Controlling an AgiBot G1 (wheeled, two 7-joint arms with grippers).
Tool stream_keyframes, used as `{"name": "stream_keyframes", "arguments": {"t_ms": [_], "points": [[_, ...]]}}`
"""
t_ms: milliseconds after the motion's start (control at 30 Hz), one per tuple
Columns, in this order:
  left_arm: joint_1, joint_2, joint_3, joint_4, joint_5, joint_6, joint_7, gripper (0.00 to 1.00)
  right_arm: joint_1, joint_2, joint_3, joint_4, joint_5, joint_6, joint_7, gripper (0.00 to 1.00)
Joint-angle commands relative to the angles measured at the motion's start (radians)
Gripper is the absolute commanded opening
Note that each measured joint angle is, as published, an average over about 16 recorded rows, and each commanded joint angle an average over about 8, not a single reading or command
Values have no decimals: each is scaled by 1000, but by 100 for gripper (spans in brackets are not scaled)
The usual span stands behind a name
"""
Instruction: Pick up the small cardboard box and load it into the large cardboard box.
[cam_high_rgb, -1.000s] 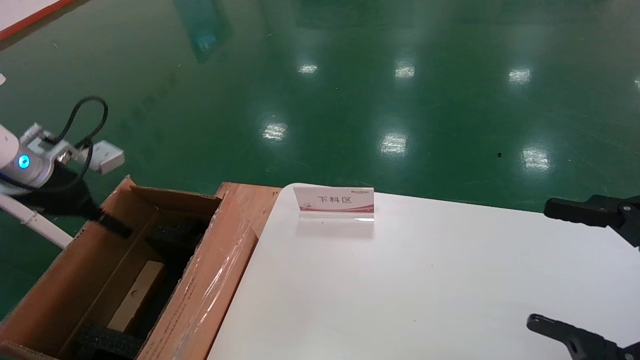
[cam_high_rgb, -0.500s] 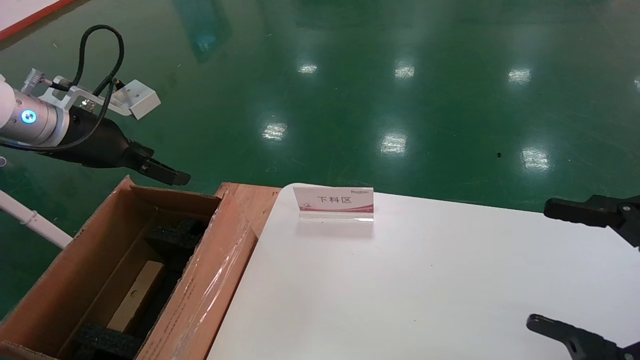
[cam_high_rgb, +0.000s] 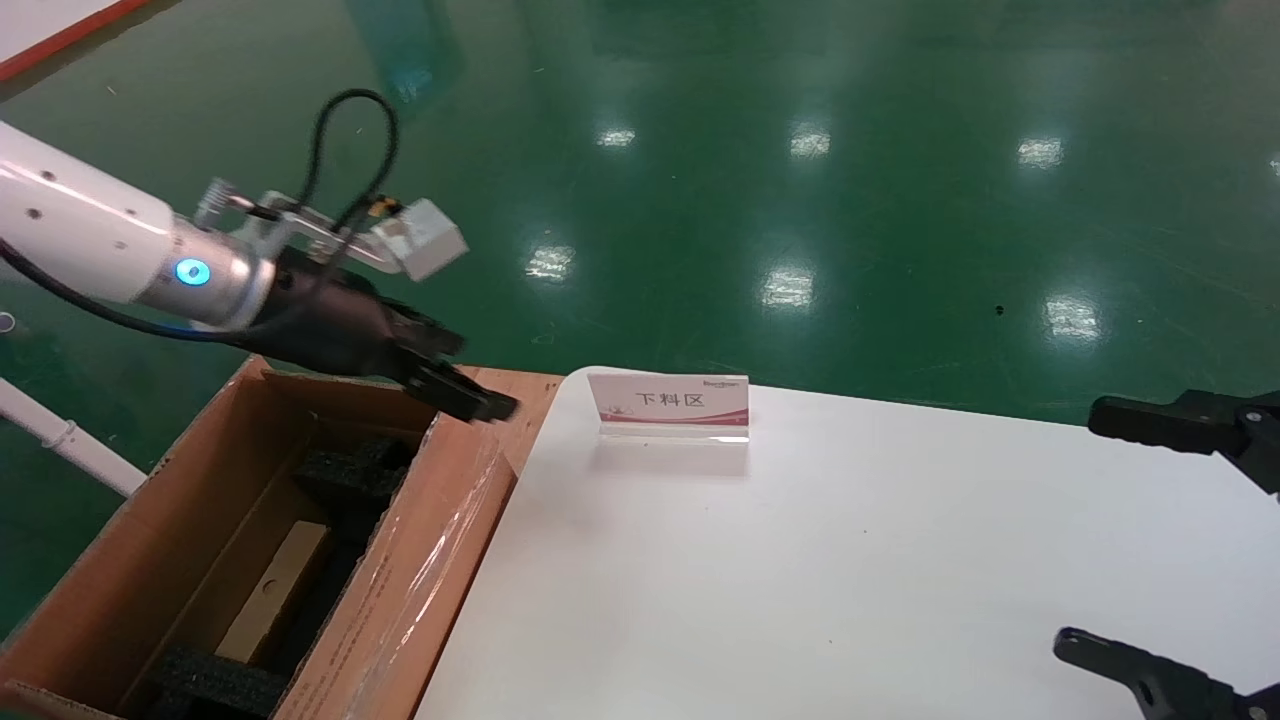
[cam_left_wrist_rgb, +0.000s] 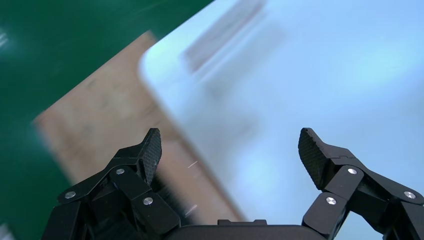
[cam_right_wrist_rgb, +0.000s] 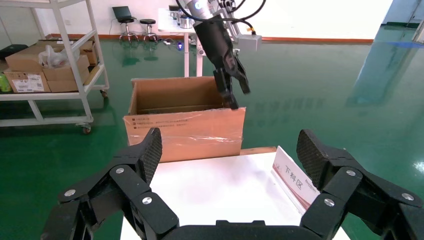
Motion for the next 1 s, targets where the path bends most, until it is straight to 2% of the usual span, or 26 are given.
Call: {"name": "stream_keyframes", "arguments": {"t_ms": [33,1000], "points": [[50,2,-69,-7,-15,19,30,100,0,0,0,0,0,0,0,100],[773,34,-1073,-107,-225,297,469,100,-3,-3,9,3,-6,-3,5,100]]}}
